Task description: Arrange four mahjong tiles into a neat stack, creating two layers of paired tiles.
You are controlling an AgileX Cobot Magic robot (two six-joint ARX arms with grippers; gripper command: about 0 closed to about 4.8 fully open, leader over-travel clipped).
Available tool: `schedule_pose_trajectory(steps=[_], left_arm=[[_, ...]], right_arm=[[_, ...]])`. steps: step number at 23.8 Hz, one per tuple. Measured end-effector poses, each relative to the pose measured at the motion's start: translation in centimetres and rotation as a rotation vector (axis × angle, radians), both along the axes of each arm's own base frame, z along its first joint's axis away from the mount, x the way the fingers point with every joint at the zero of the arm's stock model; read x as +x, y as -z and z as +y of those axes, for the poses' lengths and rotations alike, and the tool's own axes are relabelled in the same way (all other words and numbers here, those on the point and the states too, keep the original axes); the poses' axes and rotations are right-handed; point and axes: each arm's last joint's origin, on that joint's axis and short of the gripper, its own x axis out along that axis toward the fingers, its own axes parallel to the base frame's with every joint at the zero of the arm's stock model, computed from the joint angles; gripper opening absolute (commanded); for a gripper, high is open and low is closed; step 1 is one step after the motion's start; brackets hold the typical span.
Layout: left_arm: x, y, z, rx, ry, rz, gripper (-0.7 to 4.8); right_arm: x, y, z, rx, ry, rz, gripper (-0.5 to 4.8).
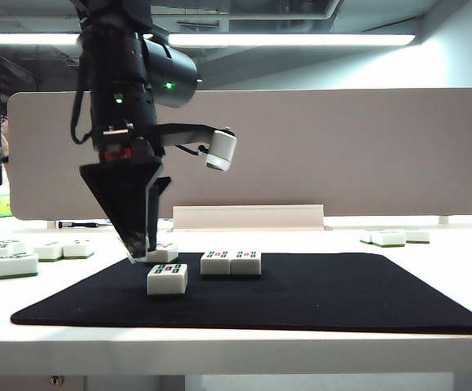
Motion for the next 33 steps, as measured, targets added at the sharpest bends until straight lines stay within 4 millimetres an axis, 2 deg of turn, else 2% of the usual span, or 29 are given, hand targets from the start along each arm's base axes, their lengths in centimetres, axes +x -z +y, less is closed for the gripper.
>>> schedule_pose_trajectory(steps=[2,5,10,16,17,19,23,25,27,30,33], left_arm=[[0.2,0.3,-0.4,-0.013,0.016,-0.024,3.93],[0.4,0.6,-0.9,-0.028,0.025,-0.049,3.03],[0.1,1.3,-1.9,-0.026,0.052,-0.038,3.04],[0.3,2.3,-2.1,-0.01,0.052,-0.012,2.99],[0.3,2.5,-2.1,-0.009,0.053,-0.01,2.69],[0.3,2.6,-2.1,-0.008,0.053,-0.009,1.63],[0.3,2.6,-2.2,-0.007,0.03,-0.007,1.5],[0.1,1.9,-2.1,0.015,-0.014,0.031,1.5],[0.3,-0.3,-2.6,0.017,-0.048,0.028,1.51],[0.9,-3.9,-3.8,-0.048,-0.042,-0.065,1.52],[1.9,-4.7,-4.7,-0.111,-0.039,-0.186,1.53]], right_arm=[[0.0,0.0,0.0,0.0,0.0,0.0,-0.01],[0.0,0.0,0.0,0.0,0.0,0.0,-0.01],[0.0,0.0,0.0,-0.006,0.018,0.0,-0.01],[0.0,0.0,-0.1,-0.007,0.026,-0.001,-0.01],[0.0,0.0,-0.1,-0.007,0.026,-0.001,-0.01],[0.0,0.0,-0.1,-0.007,0.026,-0.001,-0.01],[0.1,0.0,-0.1,-0.011,0.037,-0.001,-0.01],[0.1,0.0,-0.1,-0.012,0.041,-0.001,-0.01],[0.1,0.0,-0.1,-0.012,0.041,-0.001,-0.01],[0.1,0.0,-0.1,-0.011,0.041,-0.002,-0.01],[0.1,0.0,-0.1,-0.012,0.041,-0.001,-0.01]])
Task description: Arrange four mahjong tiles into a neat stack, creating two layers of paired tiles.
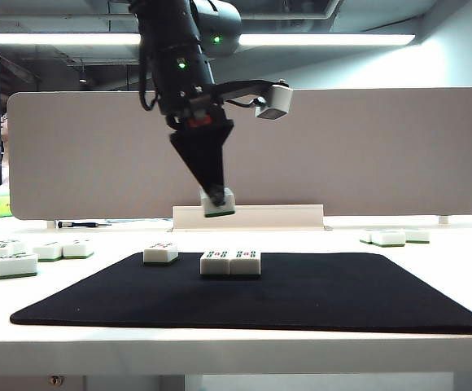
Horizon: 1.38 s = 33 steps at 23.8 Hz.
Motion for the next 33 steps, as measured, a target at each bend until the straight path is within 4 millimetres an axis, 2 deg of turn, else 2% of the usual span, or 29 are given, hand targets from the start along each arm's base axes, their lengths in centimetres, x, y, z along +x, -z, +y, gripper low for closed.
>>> schedule_pose_trajectory(steps=[4,9,16,20,22,23,25,27,30,33], left_arm=[[0.7,0.3,-0.7,-0.027,0.018,-0.065,1.54],[1.6,2.9,-1.3,0.034,0.106,-0.064,1.57],[1.5,3.3,-2.5,0.046,0.193,-0.133,1.57],[1.7,4.6,-3.0,0.046,0.207,-0.092,1.62],[1.7,4.6,-3.0,0.045,0.208,-0.088,1.87],[1.7,4.6,-3.0,0.045,0.208,-0.088,2.39],[1.7,4.9,-3.1,0.048,0.208,-0.085,2.83],[1.8,5.6,-3.1,0.06,0.208,-0.069,2.83],[1.9,5.5,-3.0,0.096,0.193,-0.098,3.14],[2.0,5.2,-3.0,0.103,0.146,-0.113,3.14]], right_arm=[[0.0,0.0,0.0,0.0,0.0,0.0,-0.01],[0.0,0.0,0.0,0.0,0.0,0.0,-0.01],[0.0,0.0,0.0,0.0,0.0,0.0,-0.01],[0.0,0.0,0.0,0.0,0.0,0.003,-0.01],[0.0,0.1,0.0,-0.001,0.001,0.008,-0.01],[0.0,0.1,0.0,-0.001,0.001,0.008,-0.01],[-0.1,0.2,0.0,-0.002,0.001,0.025,-0.01],[-0.1,0.2,0.0,-0.002,0.001,0.025,-0.01],[-0.1,0.2,0.0,-0.002,0.001,0.025,-0.01],[-0.1,0.2,0.0,-0.002,0.001,0.025,-0.01]])
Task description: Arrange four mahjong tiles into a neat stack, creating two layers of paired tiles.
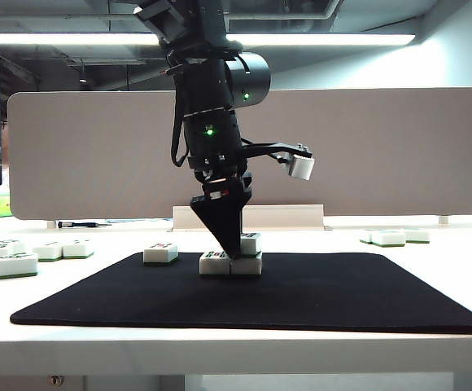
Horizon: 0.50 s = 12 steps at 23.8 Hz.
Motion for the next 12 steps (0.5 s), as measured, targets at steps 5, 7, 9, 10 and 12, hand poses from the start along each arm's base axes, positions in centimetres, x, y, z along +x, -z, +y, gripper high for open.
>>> schedule_pose_trajectory(steps=[5,7,9,10,12], left_arm=[[-1.2,-3.5,0.9,-0.042,-0.042,-0.027,3.14],[-1.6,-4.4,1.2,-0.058,-0.089,-0.019,3.14],[-1.3,-4.9,1.7,-0.09,-0.157,-0.022,3.13],[-0.7,-4.9,2.2,-0.121,-0.228,-0.025,3.13],[0.4,-5.0,3.0,-0.163,-0.337,-0.036,3.13]], right_arm=[[0.0,0.0,0.0,0.0,0.0,0.001,-0.01],[0.0,0.0,0.0,0.0,0.0,0.003,-0.01],[0.0,0.1,0.0,-0.001,0.0,0.016,-0.01],[-0.1,0.2,0.0,-0.002,0.0,0.025,-0.01],[-0.1,0.3,0.0,-0.002,0.0,0.03,-0.01]])
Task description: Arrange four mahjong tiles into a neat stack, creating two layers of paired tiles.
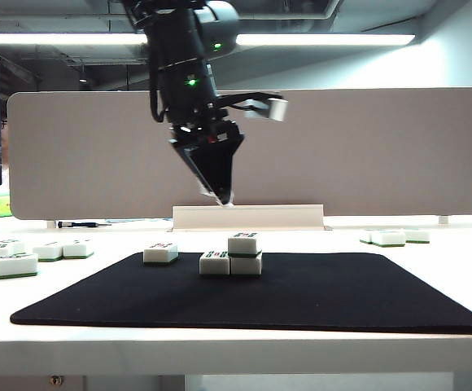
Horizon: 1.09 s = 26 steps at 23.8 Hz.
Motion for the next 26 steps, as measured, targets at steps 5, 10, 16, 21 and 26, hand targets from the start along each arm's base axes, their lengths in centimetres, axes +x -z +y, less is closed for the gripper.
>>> schedule_pose_trajectory(steps=[5,10,16,21,26], left_arm=[[2.3,-0.1,3.3,-0.022,-0.209,-0.021,3.12],[3.7,-0.4,4.7,-0.185,-0.518,-0.006,3.09],[4.2,0.8,5.1,0.018,-0.158,-0.074,3.1],[4.4,1.4,5.0,0.036,0.013,-0.072,3.1],[4.5,2.6,5.5,0.111,0.15,-0.037,3.1]], right_arm=[[0.0,0.0,0.0,0.0,0.0,0.0,-0.01],[0.0,0.0,0.0,0.0,0.0,0.0,-0.01],[0.0,0.0,0.0,0.0,0.001,0.0,-0.01],[0.0,0.0,0.0,0.0,0.001,0.0,-0.01],[0.0,0.0,0.0,-0.001,0.003,0.0,-0.01]])
